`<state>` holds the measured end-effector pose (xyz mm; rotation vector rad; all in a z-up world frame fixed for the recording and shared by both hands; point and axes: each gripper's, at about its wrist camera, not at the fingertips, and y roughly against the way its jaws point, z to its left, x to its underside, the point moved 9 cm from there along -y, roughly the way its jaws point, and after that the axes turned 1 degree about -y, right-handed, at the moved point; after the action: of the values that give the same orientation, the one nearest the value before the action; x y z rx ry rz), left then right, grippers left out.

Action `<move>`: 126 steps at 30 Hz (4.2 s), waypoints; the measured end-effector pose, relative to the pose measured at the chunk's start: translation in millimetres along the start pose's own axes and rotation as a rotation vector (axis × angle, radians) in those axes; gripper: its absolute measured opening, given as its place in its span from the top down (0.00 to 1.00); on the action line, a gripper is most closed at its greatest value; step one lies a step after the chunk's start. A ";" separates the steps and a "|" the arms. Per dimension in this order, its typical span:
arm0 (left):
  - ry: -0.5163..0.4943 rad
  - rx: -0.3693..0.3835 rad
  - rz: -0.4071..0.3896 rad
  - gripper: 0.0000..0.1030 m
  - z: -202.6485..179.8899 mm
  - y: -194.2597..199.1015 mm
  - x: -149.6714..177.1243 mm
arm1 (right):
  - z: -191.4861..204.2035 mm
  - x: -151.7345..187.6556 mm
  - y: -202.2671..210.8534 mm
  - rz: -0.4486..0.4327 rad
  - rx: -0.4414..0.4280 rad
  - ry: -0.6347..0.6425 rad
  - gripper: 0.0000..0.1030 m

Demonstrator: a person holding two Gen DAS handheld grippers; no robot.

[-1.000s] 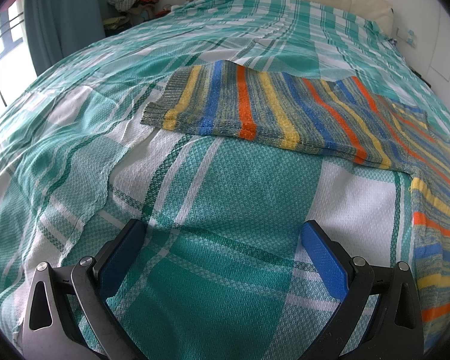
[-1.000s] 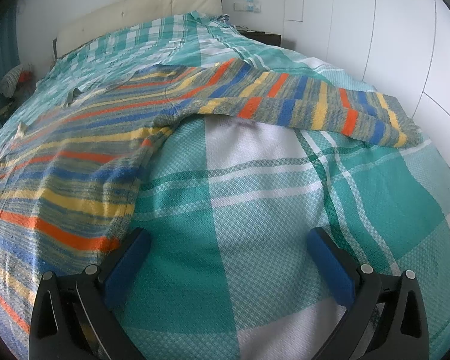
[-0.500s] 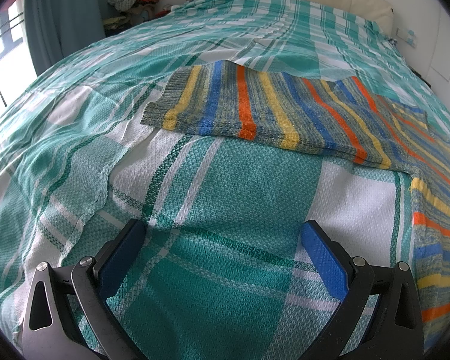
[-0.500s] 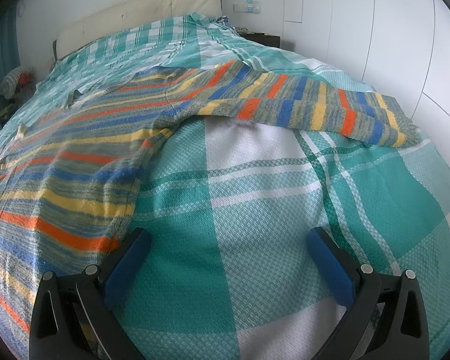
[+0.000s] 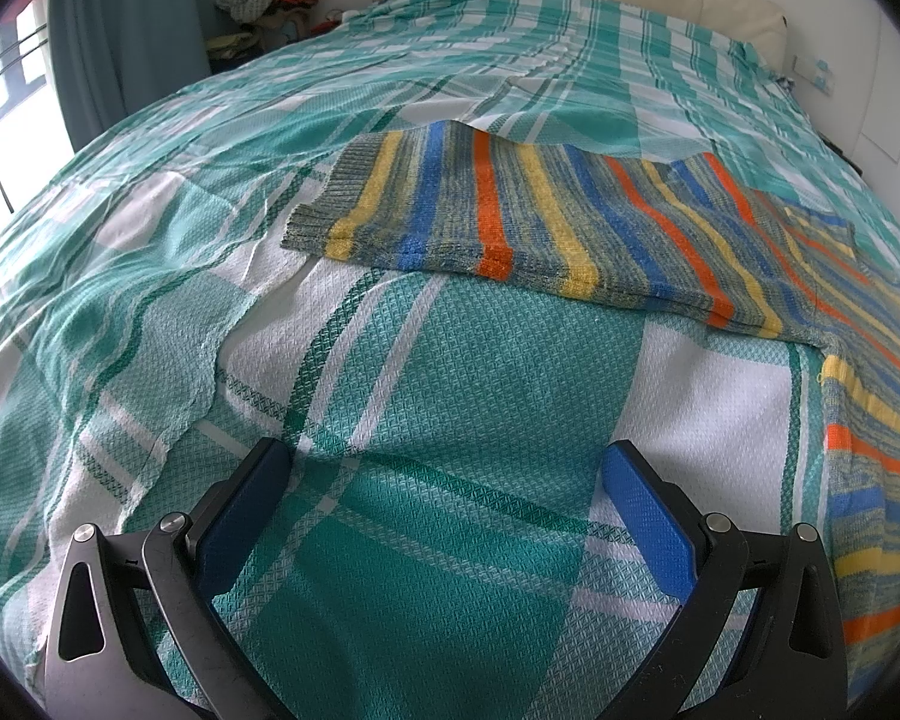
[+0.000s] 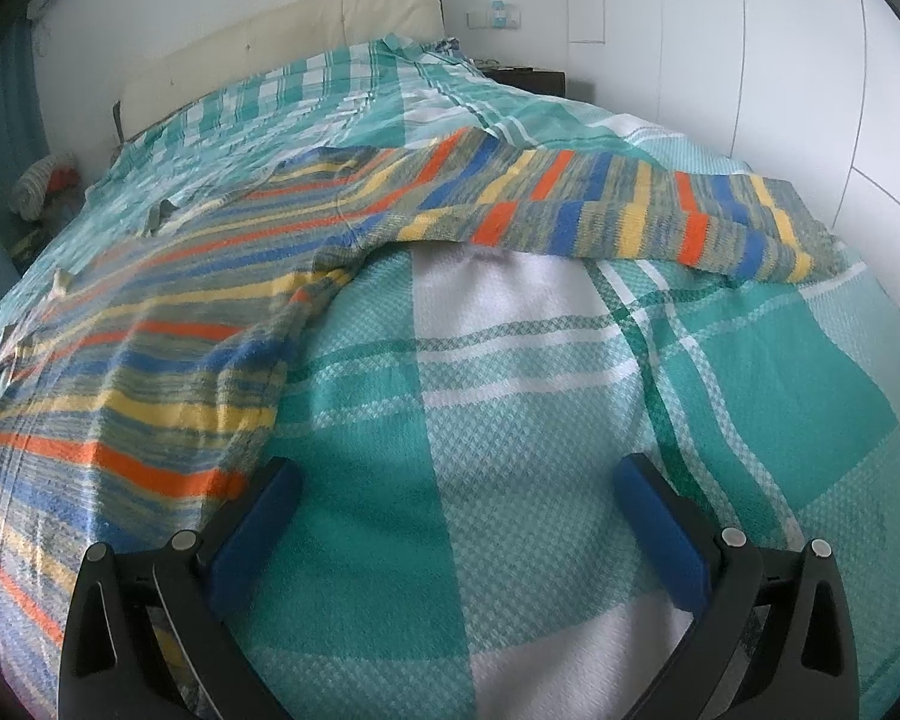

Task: Fold small clothes

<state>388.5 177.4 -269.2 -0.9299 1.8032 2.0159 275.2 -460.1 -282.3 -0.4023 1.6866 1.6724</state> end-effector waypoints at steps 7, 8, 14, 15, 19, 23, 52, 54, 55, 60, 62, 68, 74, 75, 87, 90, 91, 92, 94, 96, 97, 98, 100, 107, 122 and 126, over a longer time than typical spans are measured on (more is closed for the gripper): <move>0.000 0.000 0.000 0.00 0.4 -0.1 0.3 | -3.6 -8.3 16.5 0.082 -0.097 -0.051 0.03; 0.001 0.000 0.000 0.00 0.3 0.0 0.3 | -9.7 -14.4 22.8 0.078 -0.138 -0.104 0.05; 0.000 -0.002 0.000 0.00 0.3 0.0 0.3 | -89.6 -55.9 38.6 0.089 -0.177 -0.291 0.18; 0.000 -0.001 0.000 0.00 -0.1 0.0 0.5 | -107.8 -61.0 37.6 0.090 -0.160 -0.322 0.20; -0.001 -0.002 0.000 0.00 -0.2 0.0 0.4 | -178.4 -84.3 28.9 0.070 -0.117 -0.484 0.24; 0.000 -0.001 0.000 0.00 -0.1 0.0 0.5 | -210.6 -93.3 2.8 0.109 -0.194 -0.635 0.24; -0.008 0.193 0.009 0.01 29.0 67.0 49.8 | 217.5 -194.7 22.4 0.247 -0.676 0.029 0.41; 0.007 0.205 0.005 0.01 30.5 66.6 52.0 | 212.4 -199.1 18.8 0.224 -0.702 -0.020 0.41; 0.008 0.203 0.003 0.01 30.3 66.2 52.9 | 203.8 -200.4 17.3 0.221 -0.697 -0.046 0.41; -0.061 0.127 -0.006 0.01 22.7 58.5 56.3 | 166.7 -174.6 -7.4 0.337 -0.609 -0.042 0.44; -0.089 0.099 -0.012 0.01 21.3 57.8 58.6 | 153.6 -142.3 -31.3 0.428 -0.566 -0.023 0.47; -0.099 0.099 -0.021 0.00 23.1 57.2 60.5 | 64.6 -93.3 -80.2 0.451 -0.180 0.030 1.00; -0.126 0.066 -0.032 0.00 19.3 51.9 63.3 | 91.0 -144.7 -49.8 0.314 -0.279 0.099 0.89; -0.126 0.064 -0.035 0.00 19.4 51.9 63.7 | 100.9 -145.9 -52.6 0.322 -0.313 0.110 0.87; -0.134 0.127 -0.070 0.01 4.0 70.9 50.2 | 82.8 -95.3 -6.7 0.241 -0.213 0.157 0.84; -0.149 0.174 -0.126 0.01 -15.5 78.8 30.0 | 98.6 -40.3 46.4 0.256 -0.337 0.253 0.83; -0.161 0.172 -0.127 0.01 -20.9 76.5 23.0 | 102.1 -20.3 60.7 0.259 -0.360 0.277 0.83; -0.168 0.167 -0.131 0.00 -25.9 72.4 14.0 | 105.0 -0.3 69.9 0.261 -0.362 0.299 0.83; -0.165 0.158 -0.095 0.00 -33.0 52.9 2.5 | 101.7 35.7 72.5 0.292 -0.323 0.324 0.83; -0.166 0.146 0.059 0.00 -35.5 13.1 11.1 | 85.4 61.6 62.3 0.326 -0.243 0.302 0.83; -0.180 0.152 0.090 0.00 -36.8 0.1 16.3 | 79.9 65.7 66.1 0.293 -0.234 0.281 0.83; -0.191 0.155 0.043 0.00 -37.3 1.1 15.2 | 75.8 66.1 71.9 0.267 -0.212 0.269 0.83; -0.199 0.144 0.002 0.00 -36.6 7.4 16.2 | 69.1 62.1 79.8 0.238 -0.154 0.269 0.80; -0.205 0.136 -0.005 0.00 -38.9 6.9 17.4 | 65.7 46.2 103.9 0.121 -0.134 0.245 0.59; -0.206 0.135 -0.006 0.00 -38.0 7.0 17.6 | 78.4 31.1 111.7 0.028 -0.165 0.257 0.52; -0.205 0.135 -0.006 0.00 -38.6 7.8 18.4 | 74.3 32.3 112.6 0.024 -0.154 0.254 0.52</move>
<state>380.6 135.1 -275.1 -0.6625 1.7941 1.8825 197.2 -367.8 -213.9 -0.6964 1.7518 1.8377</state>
